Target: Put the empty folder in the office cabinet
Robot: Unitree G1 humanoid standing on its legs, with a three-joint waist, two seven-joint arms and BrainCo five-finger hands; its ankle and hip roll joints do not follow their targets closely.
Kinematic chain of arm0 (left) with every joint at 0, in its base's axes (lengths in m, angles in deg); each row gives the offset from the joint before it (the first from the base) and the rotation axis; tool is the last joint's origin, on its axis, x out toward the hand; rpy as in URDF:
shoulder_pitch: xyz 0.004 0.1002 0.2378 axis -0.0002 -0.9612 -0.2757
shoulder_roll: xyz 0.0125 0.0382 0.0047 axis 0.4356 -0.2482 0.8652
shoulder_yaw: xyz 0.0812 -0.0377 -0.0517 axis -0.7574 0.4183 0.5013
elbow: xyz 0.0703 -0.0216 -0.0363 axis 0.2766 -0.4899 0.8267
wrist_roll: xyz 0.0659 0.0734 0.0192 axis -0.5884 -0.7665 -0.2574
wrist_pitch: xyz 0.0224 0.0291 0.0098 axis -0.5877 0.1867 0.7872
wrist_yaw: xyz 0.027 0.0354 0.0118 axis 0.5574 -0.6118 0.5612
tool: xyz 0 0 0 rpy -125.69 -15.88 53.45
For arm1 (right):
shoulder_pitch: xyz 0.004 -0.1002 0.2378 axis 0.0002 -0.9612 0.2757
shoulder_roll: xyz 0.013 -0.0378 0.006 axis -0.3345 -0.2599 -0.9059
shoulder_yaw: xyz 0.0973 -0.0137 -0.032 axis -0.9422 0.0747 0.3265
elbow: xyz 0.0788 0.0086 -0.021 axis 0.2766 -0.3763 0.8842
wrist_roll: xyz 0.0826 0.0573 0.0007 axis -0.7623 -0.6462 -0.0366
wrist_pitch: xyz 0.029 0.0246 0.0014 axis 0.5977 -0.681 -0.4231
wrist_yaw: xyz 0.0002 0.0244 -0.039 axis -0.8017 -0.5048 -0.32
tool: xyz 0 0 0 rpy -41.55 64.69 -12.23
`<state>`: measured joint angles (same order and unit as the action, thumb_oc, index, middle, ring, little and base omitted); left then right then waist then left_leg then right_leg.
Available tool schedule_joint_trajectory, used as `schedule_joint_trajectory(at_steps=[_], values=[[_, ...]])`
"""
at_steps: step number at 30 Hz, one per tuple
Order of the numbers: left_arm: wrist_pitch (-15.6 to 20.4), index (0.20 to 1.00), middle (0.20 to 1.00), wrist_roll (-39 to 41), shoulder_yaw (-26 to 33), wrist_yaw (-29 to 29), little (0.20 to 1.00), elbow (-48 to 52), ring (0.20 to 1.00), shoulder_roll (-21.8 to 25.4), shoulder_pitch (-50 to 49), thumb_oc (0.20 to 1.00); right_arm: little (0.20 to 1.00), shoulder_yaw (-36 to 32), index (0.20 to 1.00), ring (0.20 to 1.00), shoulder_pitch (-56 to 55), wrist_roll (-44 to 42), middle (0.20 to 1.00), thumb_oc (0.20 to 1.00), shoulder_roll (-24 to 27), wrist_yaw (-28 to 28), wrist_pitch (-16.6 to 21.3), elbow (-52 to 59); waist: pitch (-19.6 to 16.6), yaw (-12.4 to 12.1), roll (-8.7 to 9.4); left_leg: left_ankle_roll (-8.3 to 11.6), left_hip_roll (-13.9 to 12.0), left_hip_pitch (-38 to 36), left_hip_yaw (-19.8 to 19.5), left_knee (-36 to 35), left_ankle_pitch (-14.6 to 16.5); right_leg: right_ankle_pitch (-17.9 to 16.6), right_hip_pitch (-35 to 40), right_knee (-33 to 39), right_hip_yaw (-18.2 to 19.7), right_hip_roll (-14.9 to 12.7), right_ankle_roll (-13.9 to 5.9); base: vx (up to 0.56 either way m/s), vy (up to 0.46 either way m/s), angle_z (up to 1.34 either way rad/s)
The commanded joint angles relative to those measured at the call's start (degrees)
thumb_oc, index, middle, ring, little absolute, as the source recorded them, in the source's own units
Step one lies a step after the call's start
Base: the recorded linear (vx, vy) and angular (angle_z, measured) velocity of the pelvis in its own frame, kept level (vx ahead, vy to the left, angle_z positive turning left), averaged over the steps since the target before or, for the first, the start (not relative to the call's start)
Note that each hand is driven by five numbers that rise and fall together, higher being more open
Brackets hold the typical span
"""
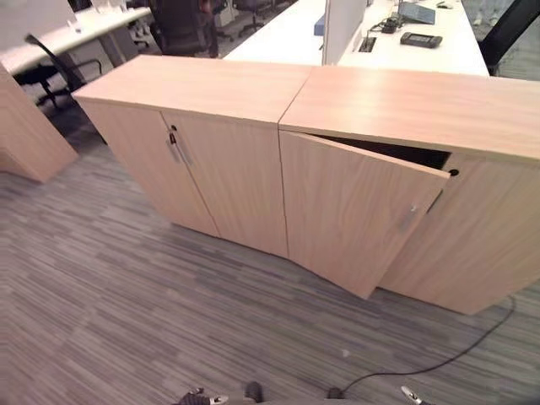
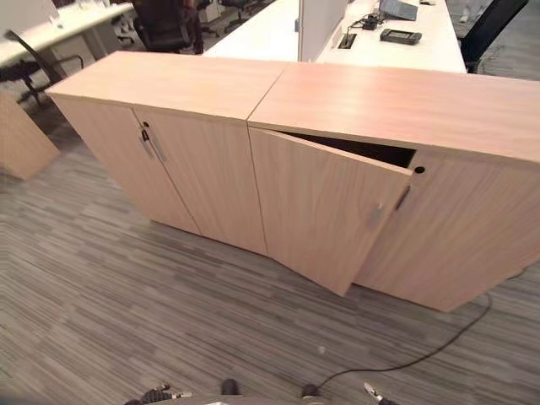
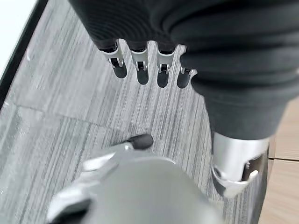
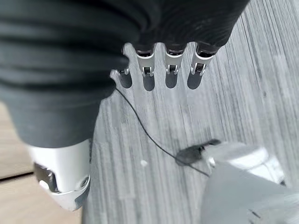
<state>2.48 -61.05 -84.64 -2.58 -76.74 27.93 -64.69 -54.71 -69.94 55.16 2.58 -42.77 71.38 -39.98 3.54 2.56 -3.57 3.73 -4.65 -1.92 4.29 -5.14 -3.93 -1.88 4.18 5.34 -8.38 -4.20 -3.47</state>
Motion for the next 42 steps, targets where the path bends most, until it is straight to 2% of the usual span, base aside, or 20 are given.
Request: schedule_joint_trajectory(at_steps=[1,12,23,40,42], values=[[0.55,1.000,1.000,-4.63,-0.37,0.31,1.000,-3.14,1.000,1.46,1.37,1.000,1.000,0.67,1.000,1.000,2.31,2.19,1.000,1.000,-1.96,-0.15,0.66,-2.88,-3.32,-0.58,3.86,-0.30,3.43,1.98,-2.11,0.14,3.87,0.65,-3.73,-0.34,-0.70,0.31,-3.37,0.07,0.070,-0.18],[0.47,1.000,1.000,-9.64,-4.63,0.03,1.000,-2.01,1.000,1.73,2.42,1.000,1.000,1.22,1.000,1.000,3.74,2.99,1.000,1.000,-1.55,0.28,-0.20,-3.43,-4.18,-0.55,3.26,-0.41,3.23,-0.89,-1.24,0.14,6.14,1.27,-2.09,-0.34,0.64,-0.18,-4.32,0.05,0.043,-0.06],[-1.28,1.000,1.000,-10.01,-3.45,3.40,1.000,-5.16,1.000,0.59,1.95,1.000,1.000,2.06,1.000,1.000,2.90,6.62,1.000,1.000,-1.76,-1.20,-1.57,-3.57,-4.79,0.60,2.25,-0.53,3.07,-2.43,0.02,0.14,7.20,1.30,-1.51,-0.34,1.66,-0.57,-4.69,0.03,0.029,-0.08],[-0.14,1.000,1.000,-9.47,-5.39,1.13,1.000,-2.53,1.000,-0.98,2.41,1.000,1.000,1.78,1.000,1.000,3.38,7.36,1.000,1.000,-1.27,0.09,-1.39,-4.53,-4.55,0.44,1.39,-0.73,3.26,-3.26,-0.32,0.14,7.77,1.61,-0.96,-0.34,1.27,-0.95,-4.89,0.00,0.004,0.00],[-0.03,1.000,1.000,-9.95,-5.24,0.66,1.000,-2.23,1.000,-0.39,2.05,1.000,1.000,2.59,1.000,1.000,2.29,6.66,1.000,1.000,-2.04,0.11,-0.28,-2.00,-4.45,0.48,1.54,-0.72,3.26,-3.16,-0.35,0.14,7.67,1.46,-1.13,-0.34,1.39,-0.88,-4.86,-0.02,-0.011,0.00]])
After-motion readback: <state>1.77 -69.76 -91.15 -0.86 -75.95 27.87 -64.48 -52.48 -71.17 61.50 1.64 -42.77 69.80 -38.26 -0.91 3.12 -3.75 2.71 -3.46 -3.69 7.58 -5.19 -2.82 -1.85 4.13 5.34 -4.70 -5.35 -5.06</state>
